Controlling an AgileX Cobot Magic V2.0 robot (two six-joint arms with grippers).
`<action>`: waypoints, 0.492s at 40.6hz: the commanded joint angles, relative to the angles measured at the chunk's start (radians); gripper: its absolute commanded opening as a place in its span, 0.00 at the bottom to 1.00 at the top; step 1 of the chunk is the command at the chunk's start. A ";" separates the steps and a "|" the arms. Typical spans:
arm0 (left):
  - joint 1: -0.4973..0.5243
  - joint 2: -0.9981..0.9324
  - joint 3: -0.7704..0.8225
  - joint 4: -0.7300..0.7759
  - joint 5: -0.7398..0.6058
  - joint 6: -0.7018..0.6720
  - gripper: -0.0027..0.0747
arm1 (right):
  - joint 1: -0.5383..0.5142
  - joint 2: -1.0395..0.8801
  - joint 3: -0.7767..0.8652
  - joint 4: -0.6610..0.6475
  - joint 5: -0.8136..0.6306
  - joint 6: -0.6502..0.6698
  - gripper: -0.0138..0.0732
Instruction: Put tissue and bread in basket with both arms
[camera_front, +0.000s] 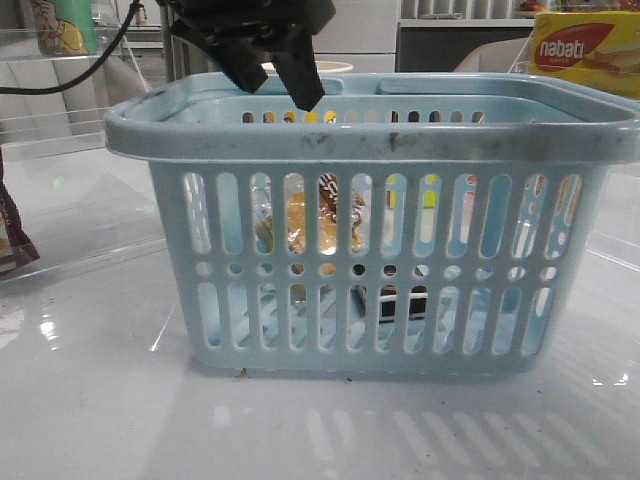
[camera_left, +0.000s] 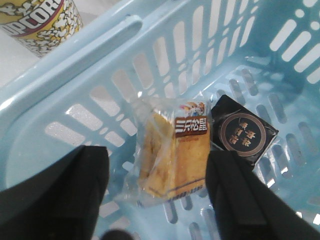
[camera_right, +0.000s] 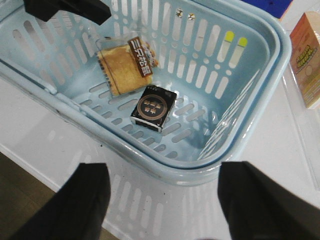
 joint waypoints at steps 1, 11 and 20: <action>-0.007 -0.080 -0.034 -0.008 -0.040 0.000 0.69 | -0.001 -0.005 -0.027 -0.009 -0.066 -0.009 0.80; -0.007 -0.239 -0.022 -0.052 0.038 0.000 0.69 | -0.001 -0.005 -0.027 -0.009 -0.066 -0.009 0.80; -0.007 -0.481 0.137 -0.054 0.016 0.000 0.69 | -0.001 -0.005 -0.027 -0.008 -0.066 -0.009 0.80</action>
